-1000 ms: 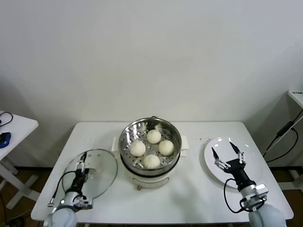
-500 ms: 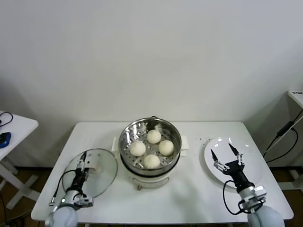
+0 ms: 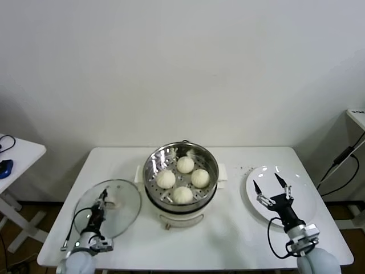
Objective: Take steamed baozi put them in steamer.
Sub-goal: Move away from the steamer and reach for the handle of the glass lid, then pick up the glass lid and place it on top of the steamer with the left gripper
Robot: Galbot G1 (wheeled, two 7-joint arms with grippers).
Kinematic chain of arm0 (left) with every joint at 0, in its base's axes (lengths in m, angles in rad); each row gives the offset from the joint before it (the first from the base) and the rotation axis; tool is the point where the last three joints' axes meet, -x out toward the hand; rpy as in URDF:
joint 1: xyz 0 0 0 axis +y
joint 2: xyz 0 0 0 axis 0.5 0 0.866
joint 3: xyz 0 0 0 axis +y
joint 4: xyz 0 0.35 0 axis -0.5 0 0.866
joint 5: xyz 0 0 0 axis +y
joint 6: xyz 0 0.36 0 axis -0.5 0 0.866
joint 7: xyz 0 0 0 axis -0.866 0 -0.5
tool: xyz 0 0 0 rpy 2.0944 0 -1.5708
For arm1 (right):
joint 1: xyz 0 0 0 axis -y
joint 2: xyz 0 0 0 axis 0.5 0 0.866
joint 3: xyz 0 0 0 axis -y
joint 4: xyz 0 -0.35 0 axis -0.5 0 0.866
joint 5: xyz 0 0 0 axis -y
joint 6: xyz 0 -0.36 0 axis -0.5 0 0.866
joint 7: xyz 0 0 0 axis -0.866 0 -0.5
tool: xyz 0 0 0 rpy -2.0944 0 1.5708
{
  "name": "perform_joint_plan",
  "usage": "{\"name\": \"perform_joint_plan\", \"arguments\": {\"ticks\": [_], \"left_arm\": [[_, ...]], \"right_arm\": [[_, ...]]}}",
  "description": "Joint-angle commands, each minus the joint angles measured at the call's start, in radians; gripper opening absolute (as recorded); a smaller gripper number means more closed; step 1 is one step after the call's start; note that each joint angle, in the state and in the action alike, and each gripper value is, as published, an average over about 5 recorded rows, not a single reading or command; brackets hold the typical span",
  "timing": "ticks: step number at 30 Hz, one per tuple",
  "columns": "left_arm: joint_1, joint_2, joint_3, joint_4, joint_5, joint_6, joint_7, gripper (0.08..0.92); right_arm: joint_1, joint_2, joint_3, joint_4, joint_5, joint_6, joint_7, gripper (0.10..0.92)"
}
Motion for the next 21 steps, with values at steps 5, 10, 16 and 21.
{"name": "perform_joint_plan", "arguments": {"ticks": [5, 10, 16, 21], "left_arm": [[0.033, 0.001, 0.003, -0.072, -0.043, 0.05, -0.016, 0.151], [0.08, 0.007, -0.002, -0.174, -0.061, 0.131, -0.031, 0.152], [0.157, 0.014, -0.008, -0.33, -0.075, 0.26, -0.035, 0.152], [0.215, 0.021, 0.007, -0.472, -0.074, 0.376, -0.019, 0.152]], "right_arm": [[0.013, -0.007, -0.004, -0.011, -0.001, 0.001, 0.001, 0.823], [0.037, -0.031, -0.016, -0.029, 0.0, 0.002, 0.01, 0.823], [0.067, -0.054, -0.025, -0.049, 0.004, 0.001, 0.015, 0.823], [0.088, -0.07, -0.033, -0.067, 0.007, -0.001, 0.02, 0.823]]}}
